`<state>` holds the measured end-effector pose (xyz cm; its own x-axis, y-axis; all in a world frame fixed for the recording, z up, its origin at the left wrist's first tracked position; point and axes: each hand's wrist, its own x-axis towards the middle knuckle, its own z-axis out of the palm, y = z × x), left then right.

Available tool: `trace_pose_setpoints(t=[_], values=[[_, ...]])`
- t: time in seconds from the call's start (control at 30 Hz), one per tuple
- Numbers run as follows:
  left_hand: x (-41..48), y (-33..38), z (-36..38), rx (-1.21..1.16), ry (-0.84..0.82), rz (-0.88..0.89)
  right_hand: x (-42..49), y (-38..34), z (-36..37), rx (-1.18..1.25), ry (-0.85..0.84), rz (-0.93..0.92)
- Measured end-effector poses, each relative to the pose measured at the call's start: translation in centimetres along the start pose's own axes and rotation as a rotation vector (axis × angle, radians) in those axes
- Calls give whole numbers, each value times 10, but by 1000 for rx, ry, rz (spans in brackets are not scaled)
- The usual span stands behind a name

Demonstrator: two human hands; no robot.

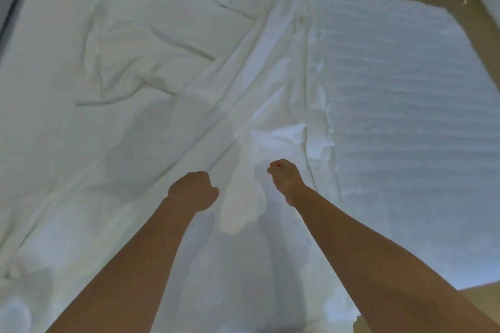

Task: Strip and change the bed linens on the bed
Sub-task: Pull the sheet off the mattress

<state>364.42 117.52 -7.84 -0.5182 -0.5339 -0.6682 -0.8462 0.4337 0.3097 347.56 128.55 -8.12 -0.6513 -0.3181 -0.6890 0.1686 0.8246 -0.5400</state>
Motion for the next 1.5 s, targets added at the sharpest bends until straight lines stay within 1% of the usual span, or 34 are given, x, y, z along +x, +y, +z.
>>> trace_pose_setpoints(t=[0.17, 0.23, 0.33, 0.43, 0.5, 0.57, 0.6, 0.63, 0.7, 0.77, 0.8, 0.83, 0.9, 0.93, 0.97, 1.07, 1.2, 1.23, 1.27, 1.33, 1.4, 1.43, 1.5], values=[[50, 107, 28, -150, -6, 67, 66, 40, -87, -25, 261, 16], [72, 150, 47, -221, -9, 66, 95, 56, -117, -39, 310, 43], [105, 213, 75, -374, 4, 27, 134, 77, -142, -45, 217, 60], [135, 258, 95, -530, 67, -61, 160, 93, -146, -78, 76, -43], [146, 275, 105, -558, 133, -160, 165, 99, -146, -97, 42, -122], [147, 289, 110, -617, 219, -249, 166, 100, -150, -56, 5, -165], [145, 296, 108, -722, 264, -304, 164, 97, -154, -6, -17, -161], [142, 300, 105, -885, 291, -376, 162, 93, -158, 79, -37, -139], [129, 302, 94, -1309, 303, -532, 155, 85, -166, 332, -80, -13], [104, 296, 81, -1667, 254, -564, 145, 85, -172, 528, -140, 128], [90, 292, 74, -1734, 221, -518, 139, 88, -173, 568, -153, 163], [78, 288, 66, -1718, 173, -446, 132, 94, -174, 578, -141, 180], [61, 279, 56, -1473, 123, -359, 124, 107, -179, 483, -61, 157], [58, 276, 52, -1357, 149, -327, 122, 114, -181, 422, -23, 142], [55, 272, 51, -1262, 180, -335, 120, 117, -184, 391, -9, 128], [52, 277, 50, -1126, 253, -369, 115, 114, -190, 439, -77, 23], [58, 296, 63, -871, 338, -344, 100, 99, -186, 480, -210, -81], [59, 298, 66, -860, 345, -348, 98, 97, -185, 469, -223, -90], [61, 297, 69, -884, 356, -363, 97, 97, -185, 440, -199, -88], [63, 292, 69, -1039, 401, -426, 99, 100, -187, 325, -43, -50], [61, 282, 65, -1204, 454, -527, 99, 104, -185, 143, 114, -34], [60, 276, 62, -1262, 460, -562, 97, 105, -181, 55, 151, -75], [57, 267, 56, -1303, 406, -550, 95, 100, -169, -46, 158, -161]])
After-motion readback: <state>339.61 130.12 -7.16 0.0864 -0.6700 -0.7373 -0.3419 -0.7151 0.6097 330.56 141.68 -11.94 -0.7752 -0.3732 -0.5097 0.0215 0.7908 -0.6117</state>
